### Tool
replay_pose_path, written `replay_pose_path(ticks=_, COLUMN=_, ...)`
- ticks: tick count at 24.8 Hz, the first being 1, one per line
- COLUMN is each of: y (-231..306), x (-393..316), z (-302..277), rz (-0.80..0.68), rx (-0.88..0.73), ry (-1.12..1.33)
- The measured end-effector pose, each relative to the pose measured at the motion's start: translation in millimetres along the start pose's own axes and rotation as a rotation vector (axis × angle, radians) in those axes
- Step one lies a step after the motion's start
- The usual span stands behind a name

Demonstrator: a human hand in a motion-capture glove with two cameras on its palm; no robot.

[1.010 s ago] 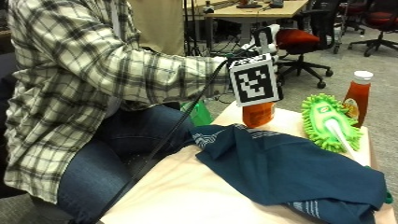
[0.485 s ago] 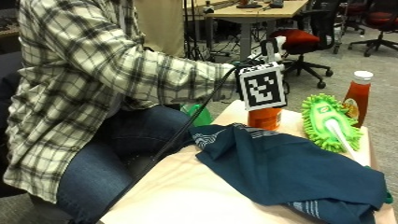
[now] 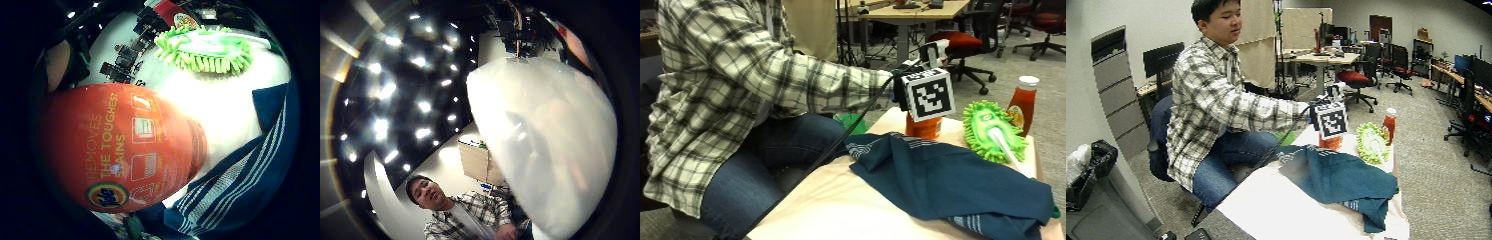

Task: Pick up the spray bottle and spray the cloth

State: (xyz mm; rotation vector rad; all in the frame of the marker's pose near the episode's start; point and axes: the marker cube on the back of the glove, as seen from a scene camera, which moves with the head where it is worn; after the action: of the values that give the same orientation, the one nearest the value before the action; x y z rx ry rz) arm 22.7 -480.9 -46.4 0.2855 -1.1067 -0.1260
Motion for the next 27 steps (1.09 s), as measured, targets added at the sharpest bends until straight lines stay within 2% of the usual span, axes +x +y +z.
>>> replay_pose_path(ticks=11, y=22.8, x=0.3, z=-20.8, rz=0.014, rx=-0.04, ry=0.078)
replay_pose_path(ticks=17, y=45.2, x=5.8, z=-50.1, rz=0.049, rx=0.023, ry=0.188)
replay_pose_path(ticks=23, y=115.3, x=-3.2, z=-90.5, rz=0.064, rx=-0.02, ry=0.498)
replay_pose_path(ticks=27, y=177.2, x=-15.0, z=-122.4, rz=0.105, rx=0.02, ry=0.748)
